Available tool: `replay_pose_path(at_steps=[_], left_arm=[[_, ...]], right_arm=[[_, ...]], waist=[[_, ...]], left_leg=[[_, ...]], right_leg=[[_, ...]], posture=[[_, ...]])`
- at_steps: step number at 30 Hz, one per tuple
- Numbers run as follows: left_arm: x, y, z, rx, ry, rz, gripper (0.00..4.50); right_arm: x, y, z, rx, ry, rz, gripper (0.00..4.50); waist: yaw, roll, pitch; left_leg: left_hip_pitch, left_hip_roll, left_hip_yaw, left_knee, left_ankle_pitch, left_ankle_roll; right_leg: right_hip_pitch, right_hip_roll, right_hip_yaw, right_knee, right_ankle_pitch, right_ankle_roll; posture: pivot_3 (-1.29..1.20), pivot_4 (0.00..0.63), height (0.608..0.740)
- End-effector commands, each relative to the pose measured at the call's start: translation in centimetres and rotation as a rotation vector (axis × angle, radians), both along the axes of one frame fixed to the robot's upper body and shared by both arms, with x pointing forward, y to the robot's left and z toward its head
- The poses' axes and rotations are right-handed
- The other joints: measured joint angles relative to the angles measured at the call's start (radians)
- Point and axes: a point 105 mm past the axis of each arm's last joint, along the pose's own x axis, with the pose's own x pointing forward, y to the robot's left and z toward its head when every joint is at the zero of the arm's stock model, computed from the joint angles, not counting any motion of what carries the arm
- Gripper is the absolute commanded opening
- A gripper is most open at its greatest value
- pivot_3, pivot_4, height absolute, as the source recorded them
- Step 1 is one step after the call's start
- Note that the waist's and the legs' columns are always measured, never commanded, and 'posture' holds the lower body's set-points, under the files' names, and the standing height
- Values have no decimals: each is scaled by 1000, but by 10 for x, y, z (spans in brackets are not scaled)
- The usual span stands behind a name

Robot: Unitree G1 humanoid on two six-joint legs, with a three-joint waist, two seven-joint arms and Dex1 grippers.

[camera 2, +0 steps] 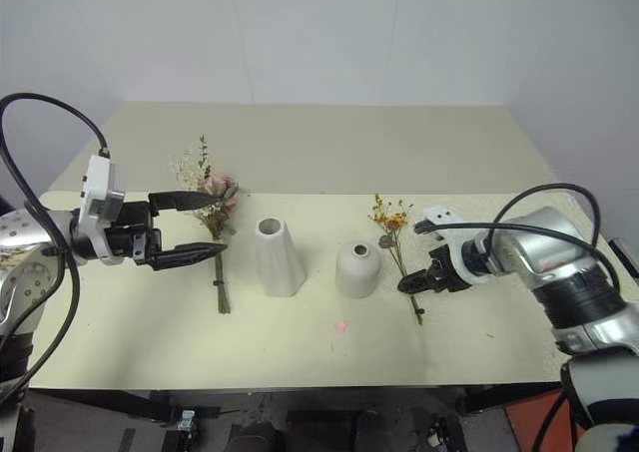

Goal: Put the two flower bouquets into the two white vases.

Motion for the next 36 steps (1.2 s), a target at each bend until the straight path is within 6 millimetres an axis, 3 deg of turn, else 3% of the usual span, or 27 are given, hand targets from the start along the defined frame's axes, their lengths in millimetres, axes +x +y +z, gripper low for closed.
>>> replay_pose_path(at_steps=[1, 8, 10, 14, 22, 27, 29, 33, 36], left_arm=[[-6, -1, 9, -5, -55, -2, 4473], [-10, 0, 7, -12, -53, 16, 4473], [-11, 0, 7, -12, -52, 19, 4500], [-12, 1, 7, -12, -51, 28, 4500], [-9, 1, 8, -11, -54, 29, 4500], [-8, -1, 8, -10, -56, 19, 4500], [-8, -1, 8, -13, -56, 16, 4500], [-6, -3, 9, -14, -55, 7, 4500], [-3, -3, 10, -7, -53, -5, 4500]], right_arm=[[12, 1, 3, -26, -29, 10, 4500], [40, -8, -17, -121, -40, -55, 4500], [42, -7, -17, -118, -40, -43, 4115], [41, -1, -17, -120, -37, 21, 2917], [34, -2, -15, -156, -57, 64, 92], [55, -17, 20, -61, -235, -174, 42], [61, -24, 51, 53, -386, -278, 42], [52, -25, 105, 306, -705, -388, 42], [37, -11, 124, 447, -851, -387, 42]], waist=[[-2, 0, 0], [-18, -2, -2], [-21, -4, -3], [-22, -4, -3], [-24, -4, -3], [-23, -4, -2], [-22, -3, -2], [-18, -3, -2], [-21, -3, -2]], left_leg=[[0, 0, 0, 0, 0, 0], [3, 0, 0, 0, 0, 0], [4, 0, 0, 0, 0, 0], [3, 0, 0, 0, 0, 0], [3, 0, -1, -2, 0, 0], [2, 0, -1, -1, 0, 0], [2, 0, -1, -2, 0, 0], [-1, 0, -1, -3, 0, 0], [-1, 0, -2, -4, 0, 0]], right_leg=[[0, 0, 0, 0, 0, 0], [3, 0, 0, 1, 1, -1], [3, 0, 0, 1, 1, -1], [3, 0, 0, 1, 1, -1], [1, 0, -1, 1, 1, -1], [1, 0, -1, 1, 1, -1], [0, 0, 0, 1, 1, -1], [-2, 0, -1, 2, 1, -1], [-2, 0, -1, 3, 1, -1]], posture=[[0, 150, 740], [0, 150, 740], [0, 150, 740], [0, 150, 740], [0, 150, 740], [0, 150, 740], [0, 150, 740], [0, 150, 740], [0, 150, 740]])
